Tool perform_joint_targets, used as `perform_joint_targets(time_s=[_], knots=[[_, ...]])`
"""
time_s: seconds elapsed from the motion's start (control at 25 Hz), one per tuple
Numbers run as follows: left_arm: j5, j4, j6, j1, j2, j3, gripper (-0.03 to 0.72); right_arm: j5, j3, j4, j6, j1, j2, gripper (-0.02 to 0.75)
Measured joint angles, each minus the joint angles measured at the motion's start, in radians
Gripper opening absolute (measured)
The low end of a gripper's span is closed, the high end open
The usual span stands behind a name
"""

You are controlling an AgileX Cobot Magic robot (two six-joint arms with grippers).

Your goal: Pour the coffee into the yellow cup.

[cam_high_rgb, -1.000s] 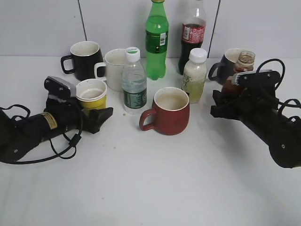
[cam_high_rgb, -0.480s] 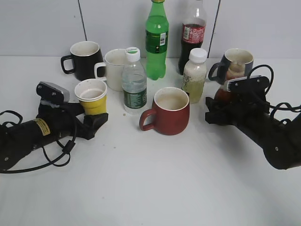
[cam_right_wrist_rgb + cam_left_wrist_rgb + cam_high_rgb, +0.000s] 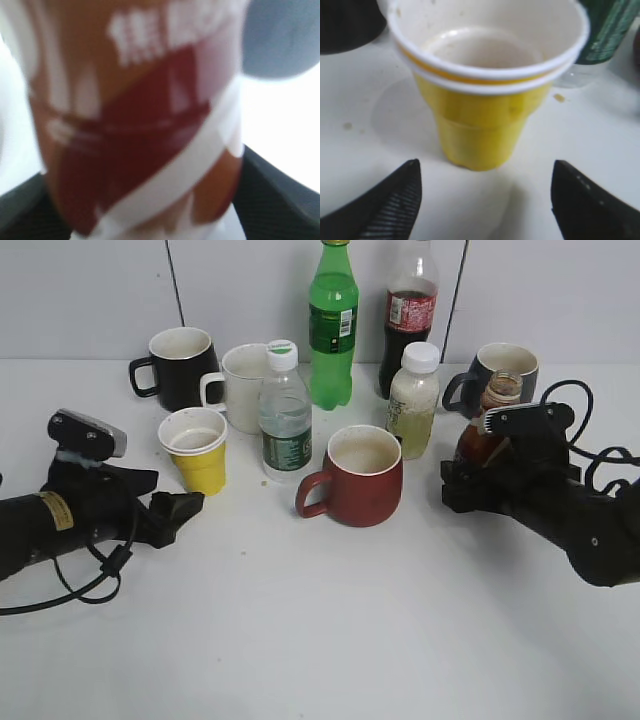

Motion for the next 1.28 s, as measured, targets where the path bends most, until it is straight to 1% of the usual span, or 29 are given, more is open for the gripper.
perform_joint_targets(time_s=[0.16, 0.24, 0.32, 0.4, 0.52, 0.64, 0.68, 0.76, 0.8, 0.92, 1.0, 1.04, 1.08, 1.12, 1.2, 1.28], knots=[[0.013, -0.052, -0.011, 0.0, -0.11, 0.081, 0.598, 0.209, 0.0, 0.0, 0.0, 0.0, -0.08, 0.641], [0.05, -0.055, -0.036, 0.0, -0.162, 0.104, 0.596, 0.309, 0.0, 0.0, 0.0, 0.0, -0.129, 0.637], [0.124, -0.045, -0.077, -0.001, -0.217, 0.117, 0.594, 0.412, 0.0, 0.0, 0.0, 0.0, -0.179, 0.629], [0.298, -0.042, -0.111, -0.017, -0.314, 0.12, 0.592, 0.524, 0.0, 0.0, 0.0, 0.0, -0.242, 0.623], [0.48, -0.078, -0.127, -0.062, -0.45, 0.12, 0.586, 0.697, 0.0, 0.0, 0.0, 0.0, -0.343, 0.615], [0.671, -0.184, -0.133, -0.126, -0.6, 0.115, 0.583, 0.884, 0.0, 0.0, 0.0, 0.0, -0.455, 0.608], [0.782, -0.237, -0.134, -0.148, -0.66, 0.101, 0.583, 0.948, 0.0, 0.0, 0.0, 0.0, -0.49, 0.608], [0.965, -0.285, -0.137, -0.174, -0.742, 0.072, 0.576, 1.06, 0.0, -0.007, 0.0, 0.0, -0.575, 0.605], [1.114, -0.298, -0.137, -0.187, -0.797, 0.05, 0.571, 1.118, 0.0, -0.007, 0.0, 0.0, -0.618, 0.605], [1.399, -0.313, -0.137, -0.197, -0.937, -0.001, 0.563, 1.285, -0.002, -0.007, 0.0, 0.0, -0.746, 0.598], [1.554, -0.325, -0.137, -0.197, -1.03, -0.032, 0.563, 1.412, -0.002, -0.006, 0.0, 0.0, -0.839, 0.596], [1.614, -0.33, -0.137, -0.197, -1.074, -0.043, 0.563, 1.466, -0.002, -0.005, -0.001, 0.0, -0.892, 0.596], [1.614, -0.33, -0.137, -0.197, -1.074, -0.043, 0.563, 1.531, -0.002, -0.005, -0.01, 0.0, -0.949, 0.596], [1.739, -0.336, -0.135, -0.197, -1.177, -0.058, 0.563, 1.595, -0.002, -0.005, -0.025, 0.0, -0.998, 0.596], [1.846, -0.339, -0.102, -0.197, -1.333, -0.061, 0.561, 1.703, -0.002, -0.005, -0.058, 0.0, -1.122, 0.594], [1.931, -0.343, -0.058, -0.198, -1.438, -0.062, 0.557, 1.803, -0.002, -0.005, -0.077, 0.0, -1.24, 0.595]])
